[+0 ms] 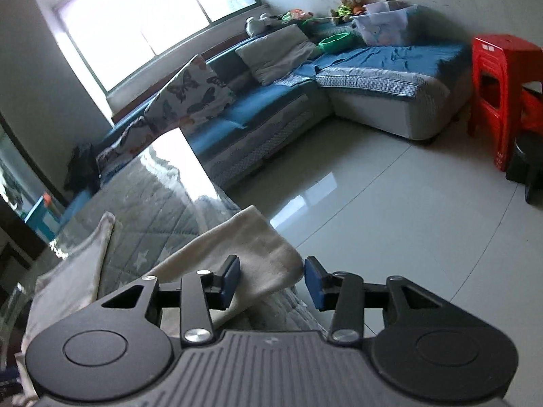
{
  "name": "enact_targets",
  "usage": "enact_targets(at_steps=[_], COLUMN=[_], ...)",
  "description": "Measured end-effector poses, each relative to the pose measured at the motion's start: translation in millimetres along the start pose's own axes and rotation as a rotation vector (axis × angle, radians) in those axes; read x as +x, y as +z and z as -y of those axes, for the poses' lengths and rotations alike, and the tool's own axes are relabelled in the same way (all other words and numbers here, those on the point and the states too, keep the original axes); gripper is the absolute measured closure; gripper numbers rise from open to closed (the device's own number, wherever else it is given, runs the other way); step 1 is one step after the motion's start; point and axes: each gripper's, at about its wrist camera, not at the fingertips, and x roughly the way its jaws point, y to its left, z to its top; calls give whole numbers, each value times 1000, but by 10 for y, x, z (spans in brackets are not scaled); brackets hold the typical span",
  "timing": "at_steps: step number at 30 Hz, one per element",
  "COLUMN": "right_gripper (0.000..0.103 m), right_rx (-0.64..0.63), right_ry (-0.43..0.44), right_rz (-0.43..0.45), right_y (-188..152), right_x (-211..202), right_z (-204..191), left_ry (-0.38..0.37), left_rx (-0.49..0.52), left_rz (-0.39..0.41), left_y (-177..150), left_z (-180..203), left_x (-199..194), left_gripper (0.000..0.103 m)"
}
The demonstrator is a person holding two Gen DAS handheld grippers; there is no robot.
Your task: Fold clothes
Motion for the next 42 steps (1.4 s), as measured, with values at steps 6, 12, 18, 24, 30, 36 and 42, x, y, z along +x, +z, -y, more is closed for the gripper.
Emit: enact_targets(at_steps=[6, 12, 18, 24, 30, 36, 42], right_gripper=[96, 98, 98, 98, 98, 98, 94], right_rx=[-2, -67, -196, -352, -483, -602, -704], right_ry=[-5, 44, 204, 400, 559, 654, 676], right_rz=[34, 100, 132, 79, -11, -137, -284], right_y=[-2, 74, 221, 198, -53, -598, -1152], right_x=[-45, -297, -577, -655, -491, -283, -35], right_z=[40, -189, -848, -1694, -2570, -3299, -3616], left_ry=[8, 20, 34, 62, 98, 128, 153], left_rx=[-8, -19, -41, -80, -128, -179, -222], left_rz=[-3, 1, 25, 52, 89, 103, 103], left_y=[-15, -20, -41, -117, -230, -390, -519], left_z=[6, -8, -56, -171, -351, -536, -678], left_x=[-17, -31, -113, -254, -458, -612, -699], left_gripper=[42, 39, 32, 26, 21, 20, 20])
